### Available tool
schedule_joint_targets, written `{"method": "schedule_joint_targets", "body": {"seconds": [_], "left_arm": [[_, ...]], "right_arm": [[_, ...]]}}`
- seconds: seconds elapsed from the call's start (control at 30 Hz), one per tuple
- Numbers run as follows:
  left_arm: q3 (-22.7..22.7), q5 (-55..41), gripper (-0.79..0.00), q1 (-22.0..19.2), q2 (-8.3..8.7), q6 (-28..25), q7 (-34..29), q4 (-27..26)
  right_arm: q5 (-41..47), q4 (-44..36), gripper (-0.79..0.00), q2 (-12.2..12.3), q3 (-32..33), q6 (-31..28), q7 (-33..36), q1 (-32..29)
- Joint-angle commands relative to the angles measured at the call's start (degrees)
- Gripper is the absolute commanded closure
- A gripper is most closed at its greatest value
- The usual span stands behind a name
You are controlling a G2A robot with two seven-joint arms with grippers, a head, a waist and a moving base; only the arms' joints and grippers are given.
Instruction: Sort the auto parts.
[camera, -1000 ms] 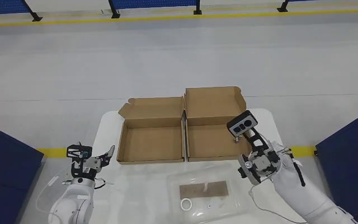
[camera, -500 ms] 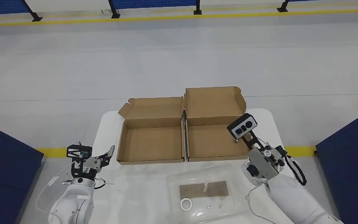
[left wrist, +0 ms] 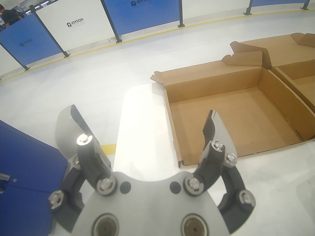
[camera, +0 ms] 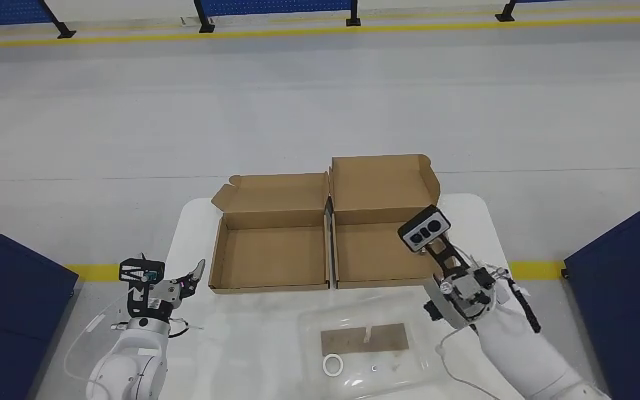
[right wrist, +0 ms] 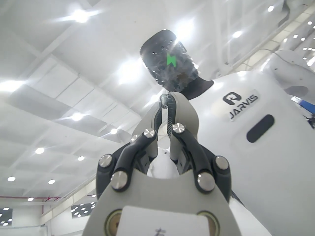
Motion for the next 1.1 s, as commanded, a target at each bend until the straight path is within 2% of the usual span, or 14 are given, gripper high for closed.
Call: {"method": "schedule_joint_targets", "body": {"seconds": [0.0,0.2,0.37,0.6,0.8,1.07], "left_arm": [[0.0,0.0,-0.785,0.0,0.00,0.0,0.0,0.0],[0.0,0.0,-0.785,0.0,0.00,0.0,0.0,0.0],[0.0,0.0,-0.785,0.0,0.00,0.0,0.0,0.0],[0.0,0.0,-0.785,0.0,0.00,0.0,0.0,0.0],[0.0,0.0,-0.785,0.0,0.00,0.0,0.0,0.0],[0.0,0.0,-0.785,0.0,0.00,0.0,0.0,0.0]], "right_arm": [[-1.9,-0.2,0.000,0.0,0.6,0.2,-0.2,-0.2],[-2.0,-1.4,0.000,-0.5,2.0,0.8,-0.4,-1.4],[9.5,-2.1,0.000,-1.8,2.0,0.8,0.5,-3.1],[15.4,-2.2,0.000,-3.2,2.8,1.5,0.7,-3.4],[15.7,-2.1,0.000,-4.2,3.6,2.1,0.5,-3.6],[9.4,-1.6,0.000,-4.8,5.6,2.9,-0.4,-4.0]]}}
